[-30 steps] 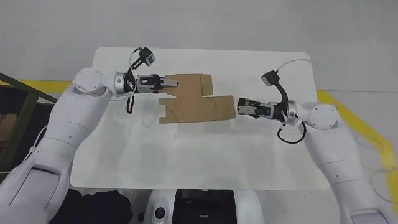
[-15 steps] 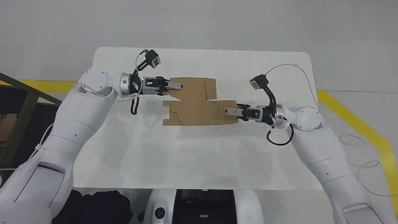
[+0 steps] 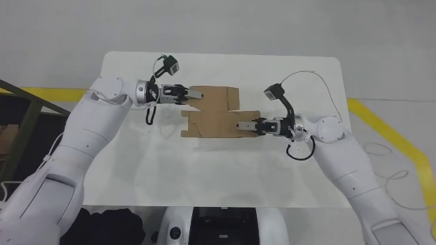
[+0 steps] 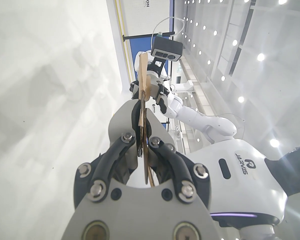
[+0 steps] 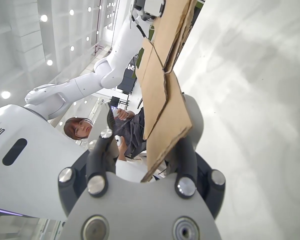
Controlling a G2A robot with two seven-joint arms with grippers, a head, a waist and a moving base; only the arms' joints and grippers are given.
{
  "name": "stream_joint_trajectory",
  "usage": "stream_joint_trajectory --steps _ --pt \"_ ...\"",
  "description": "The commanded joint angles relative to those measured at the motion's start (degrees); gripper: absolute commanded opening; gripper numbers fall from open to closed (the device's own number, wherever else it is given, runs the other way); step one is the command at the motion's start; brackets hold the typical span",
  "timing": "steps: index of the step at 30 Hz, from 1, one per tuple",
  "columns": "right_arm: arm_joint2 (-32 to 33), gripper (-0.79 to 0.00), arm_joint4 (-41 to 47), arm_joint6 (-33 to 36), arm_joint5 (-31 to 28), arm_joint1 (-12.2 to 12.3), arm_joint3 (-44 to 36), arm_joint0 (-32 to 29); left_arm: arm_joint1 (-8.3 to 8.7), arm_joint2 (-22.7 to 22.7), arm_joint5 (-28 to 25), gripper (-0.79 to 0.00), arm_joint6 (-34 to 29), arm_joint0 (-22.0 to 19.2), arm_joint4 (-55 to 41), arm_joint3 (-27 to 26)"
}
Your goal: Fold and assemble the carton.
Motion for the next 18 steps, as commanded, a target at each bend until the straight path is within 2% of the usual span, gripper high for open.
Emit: stream_joint_trajectory --steps 1,6,10,13,15,18 --pt "-0.3 -0.394 0.0 0.0 0.0 0.0 0.2 0.2 -0.15 0.1 -0.1 -0.785 0.0 -0.1 0.2 0.0" --pt "-0.9 -0.425 -0.4 0.0 0.0 0.1 0.8 0.7 -0.38 0.0 -0.2 -0.785 -0.1 -0.2 0.9 0.1" --pt "-1.1 -0.496 -0.8 0.0 0.0 0.2 1.0 1.0 -0.49 -0.2 -0.3 -0.785 -0.2 -0.2 1.2 0.2" --pt "-1.3 -0.566 -1.1 0.0 0.0 0.3 1.1 1.2 -0.55 -0.5 -0.3 -0.785 -0.1 0.0 1.2 0.2" --pt "-1.4 -0.64 -1.2 -0.1 -0.1 0.4 1.2 1.3 -0.57 -0.6 -0.4 -0.785 -0.3 0.1 1.5 0.0" --pt "-1.5 -0.696 -1.6 0.0 0.0 0.5 1.4 1.4 -0.61 -0.8 -0.3 -0.785 -0.3 0.3 1.8 -0.3"
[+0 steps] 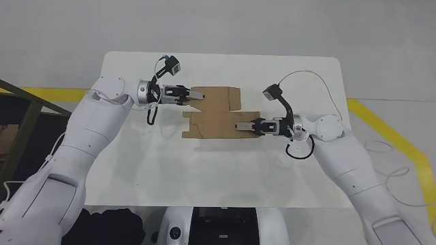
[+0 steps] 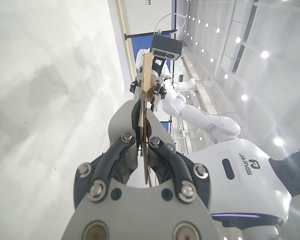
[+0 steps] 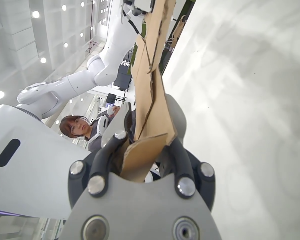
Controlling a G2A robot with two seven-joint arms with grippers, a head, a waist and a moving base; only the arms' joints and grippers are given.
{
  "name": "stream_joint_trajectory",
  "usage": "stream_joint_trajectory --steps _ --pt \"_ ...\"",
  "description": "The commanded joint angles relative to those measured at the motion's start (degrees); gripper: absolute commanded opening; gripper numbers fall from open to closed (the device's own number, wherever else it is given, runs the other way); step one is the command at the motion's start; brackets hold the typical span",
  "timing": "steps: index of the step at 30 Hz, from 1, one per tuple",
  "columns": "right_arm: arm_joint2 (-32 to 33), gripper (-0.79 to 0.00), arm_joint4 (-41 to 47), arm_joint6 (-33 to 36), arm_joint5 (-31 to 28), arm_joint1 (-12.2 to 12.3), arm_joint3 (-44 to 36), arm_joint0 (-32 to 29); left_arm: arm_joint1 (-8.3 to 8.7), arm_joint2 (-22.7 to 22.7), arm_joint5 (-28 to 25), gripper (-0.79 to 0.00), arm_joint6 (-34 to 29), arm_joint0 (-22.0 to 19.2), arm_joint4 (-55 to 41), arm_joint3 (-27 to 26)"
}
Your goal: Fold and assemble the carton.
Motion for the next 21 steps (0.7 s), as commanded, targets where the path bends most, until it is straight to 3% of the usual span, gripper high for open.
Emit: stream_joint_trajectory --steps 1,7,8,9,10,11,21 --pt "-0.1 -0.711 -0.1 0.0 0.0 0.0 0.0 0.1 -0.02 -0.1 0.0 -0.785 0.1 0.1 0.2 -0.1" --pt "-0.2 -0.767 -0.4 0.1 0.1 0.2 0.2 0.3 -0.05 -0.7 0.2 -0.785 0.1 0.5 0.7 -0.6" --pt "-0.2 -0.773 -0.4 0.1 0.1 0.2 0.3 0.3 -0.04 -0.8 0.2 -0.671 0.1 0.5 0.8 -0.7" --pt "-0.2 -0.782 -0.5 0.2 0.2 0.2 0.4 0.3 -0.02 -0.9 0.3 -0.443 0.1 0.6 0.9 -0.8" --pt "-0.1 -0.785 -0.6 0.2 0.3 0.3 0.6 0.3 0.0 -1.1 0.3 -0.077 0.2 0.7 0.8 -0.9" --pt "-0.1 -0.785 -0.7 0.1 0.4 0.3 0.7 0.4 0.03 -1.4 0.3 0.0 0.2 0.8 0.7 -1.0" --pt "0.1 -0.785 -4.3 -3.1 2.7 0.4 0.8 0.4 0.76 -4.6 1.7 0.0 -0.2 3.0 -0.9 -3.0"
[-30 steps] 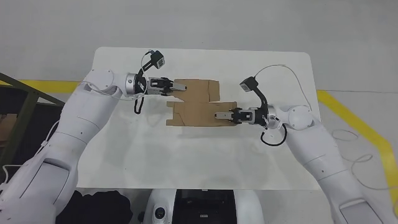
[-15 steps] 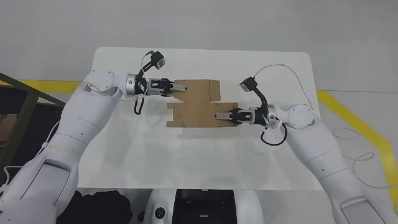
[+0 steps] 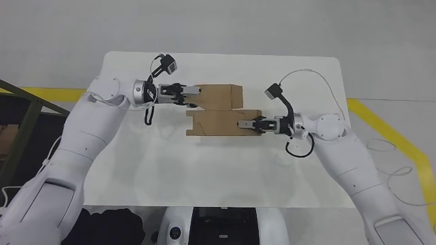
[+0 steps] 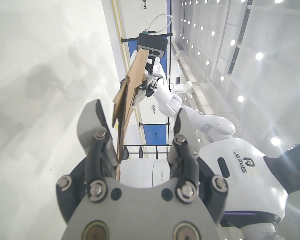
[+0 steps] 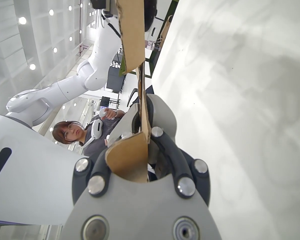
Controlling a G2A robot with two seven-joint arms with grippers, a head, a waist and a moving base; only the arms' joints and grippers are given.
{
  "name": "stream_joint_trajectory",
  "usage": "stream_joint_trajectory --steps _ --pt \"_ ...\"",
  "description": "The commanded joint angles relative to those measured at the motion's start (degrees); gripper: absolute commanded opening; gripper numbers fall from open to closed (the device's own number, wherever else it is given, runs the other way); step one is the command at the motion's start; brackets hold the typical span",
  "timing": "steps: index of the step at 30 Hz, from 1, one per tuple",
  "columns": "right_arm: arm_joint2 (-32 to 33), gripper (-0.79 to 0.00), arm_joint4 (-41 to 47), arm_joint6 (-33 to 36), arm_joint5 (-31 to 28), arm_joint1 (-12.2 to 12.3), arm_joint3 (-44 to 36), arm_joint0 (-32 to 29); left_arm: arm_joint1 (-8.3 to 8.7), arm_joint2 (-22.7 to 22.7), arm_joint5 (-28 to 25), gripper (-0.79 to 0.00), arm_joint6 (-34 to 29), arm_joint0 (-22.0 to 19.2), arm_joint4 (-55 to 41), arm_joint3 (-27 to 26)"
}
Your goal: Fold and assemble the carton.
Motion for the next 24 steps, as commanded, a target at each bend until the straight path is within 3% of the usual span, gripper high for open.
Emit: stream_joint_trajectory --steps 1,24 --pt "0.0 -0.785 -0.5 -0.4 0.4 0.0 -0.2 0.0 0.17 -0.6 0.4 0.0 0.0 0.5 -0.3 -0.3" --pt "-1.2 -0.785 -4.2 -3.2 2.9 -0.1 -2.1 -0.5 1.55 -6.5 4.8 0.0 -1.5 4.5 -1.8 -8.8"
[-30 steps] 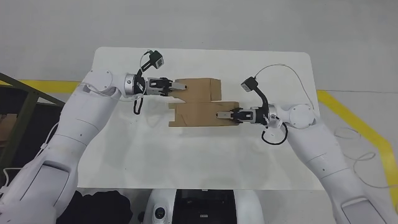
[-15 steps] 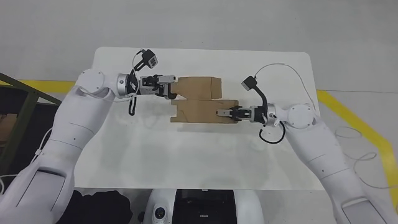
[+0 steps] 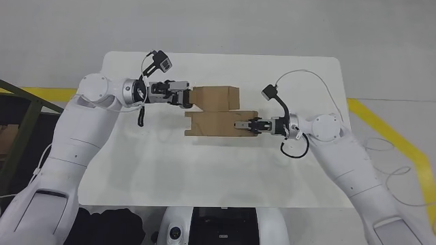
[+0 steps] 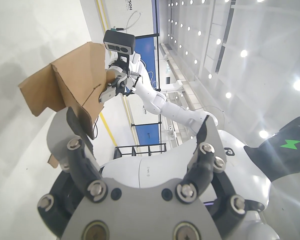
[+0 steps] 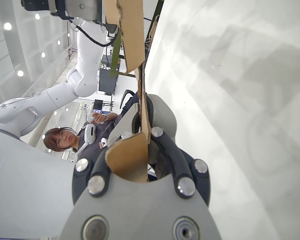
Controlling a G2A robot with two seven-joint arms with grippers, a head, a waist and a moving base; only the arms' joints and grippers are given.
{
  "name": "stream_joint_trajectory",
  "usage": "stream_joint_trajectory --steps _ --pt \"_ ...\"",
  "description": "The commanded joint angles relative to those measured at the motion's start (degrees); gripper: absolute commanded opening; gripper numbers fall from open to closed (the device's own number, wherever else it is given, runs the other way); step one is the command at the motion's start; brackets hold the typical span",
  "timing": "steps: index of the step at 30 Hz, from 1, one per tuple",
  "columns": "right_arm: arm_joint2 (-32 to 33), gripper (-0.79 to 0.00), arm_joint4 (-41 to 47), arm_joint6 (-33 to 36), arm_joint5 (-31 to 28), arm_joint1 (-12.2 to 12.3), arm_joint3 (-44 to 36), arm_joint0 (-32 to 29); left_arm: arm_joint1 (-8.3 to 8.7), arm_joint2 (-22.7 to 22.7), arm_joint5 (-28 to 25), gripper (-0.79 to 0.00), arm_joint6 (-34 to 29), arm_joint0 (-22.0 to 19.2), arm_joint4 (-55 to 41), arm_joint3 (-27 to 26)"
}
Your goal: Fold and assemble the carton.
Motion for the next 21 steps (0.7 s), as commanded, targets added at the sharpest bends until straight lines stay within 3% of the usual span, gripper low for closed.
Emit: stream_joint_trajectory --steps 1,15,17,21 --pt "-0.2 -0.785 0.1 0.1 0.0 -0.1 -0.2 0.0 -0.07 0.3 0.0 0.0 0.5 0.0 0.7 -0.4" --pt "-1.0 -0.785 0.8 0.7 -0.4 -0.3 -0.6 0.2 -0.47 1.3 -2.2 -0.009 4.8 -0.3 6.4 0.6" --pt "-1.0 -0.785 0.8 0.7 -0.4 -0.3 -0.6 0.2 -0.49 1.3 -2.4 -0.077 5.2 -0.2 7.0 0.4" --pt "-1.0 -0.785 0.7 0.8 -0.4 -0.3 -0.6 0.3 -0.48 1.3 -2.6 -0.403 6.1 0.0 8.1 0.3"
